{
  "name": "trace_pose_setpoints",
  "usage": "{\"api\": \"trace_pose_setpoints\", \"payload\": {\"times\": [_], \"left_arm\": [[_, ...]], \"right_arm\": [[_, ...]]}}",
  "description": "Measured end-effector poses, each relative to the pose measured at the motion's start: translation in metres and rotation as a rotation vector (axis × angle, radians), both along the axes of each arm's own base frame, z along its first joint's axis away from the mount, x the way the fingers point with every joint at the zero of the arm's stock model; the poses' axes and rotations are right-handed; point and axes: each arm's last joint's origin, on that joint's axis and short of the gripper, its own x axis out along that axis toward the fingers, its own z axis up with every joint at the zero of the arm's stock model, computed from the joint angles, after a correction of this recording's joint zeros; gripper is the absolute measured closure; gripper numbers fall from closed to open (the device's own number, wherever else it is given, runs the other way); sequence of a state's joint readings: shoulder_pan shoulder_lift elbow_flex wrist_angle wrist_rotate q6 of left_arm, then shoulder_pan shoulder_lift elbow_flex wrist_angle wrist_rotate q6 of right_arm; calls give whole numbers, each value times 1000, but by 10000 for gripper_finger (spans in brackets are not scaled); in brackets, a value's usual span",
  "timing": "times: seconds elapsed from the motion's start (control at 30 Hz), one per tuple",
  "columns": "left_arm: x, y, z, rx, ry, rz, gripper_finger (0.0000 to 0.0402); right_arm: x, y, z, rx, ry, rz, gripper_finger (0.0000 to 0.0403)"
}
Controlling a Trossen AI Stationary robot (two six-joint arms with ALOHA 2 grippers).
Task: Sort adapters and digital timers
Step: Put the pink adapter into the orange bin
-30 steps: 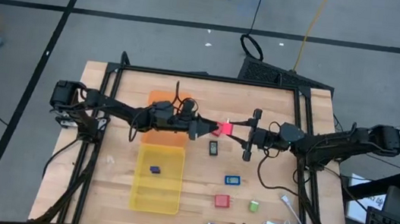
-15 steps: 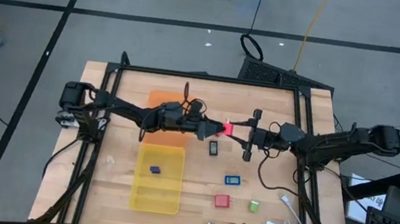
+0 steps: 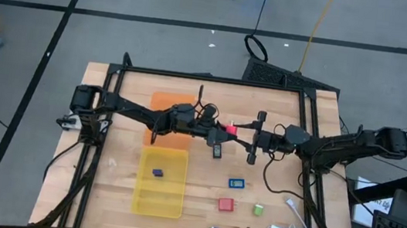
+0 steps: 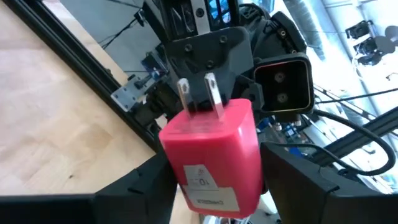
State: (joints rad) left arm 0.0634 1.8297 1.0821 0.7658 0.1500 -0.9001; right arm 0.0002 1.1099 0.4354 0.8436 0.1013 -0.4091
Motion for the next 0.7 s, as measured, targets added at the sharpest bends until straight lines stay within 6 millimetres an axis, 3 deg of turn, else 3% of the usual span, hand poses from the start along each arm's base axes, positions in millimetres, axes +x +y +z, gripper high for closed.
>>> {"api": "trace_pose_setpoints", "payload": {"times": [0.2,0.47,0.7], "left_arm": [[-1,8,1,-55,-1,-27,232],[-1,14,1,-34,-10,-21,217],[-7,30,9,33,-47,-105,241]], "right_arm": [[0,0,0,-15,3,-5,227],[0,-1,-1,33,13,-10,226],[-4,-2,-2,170,36,-68,190]]}}
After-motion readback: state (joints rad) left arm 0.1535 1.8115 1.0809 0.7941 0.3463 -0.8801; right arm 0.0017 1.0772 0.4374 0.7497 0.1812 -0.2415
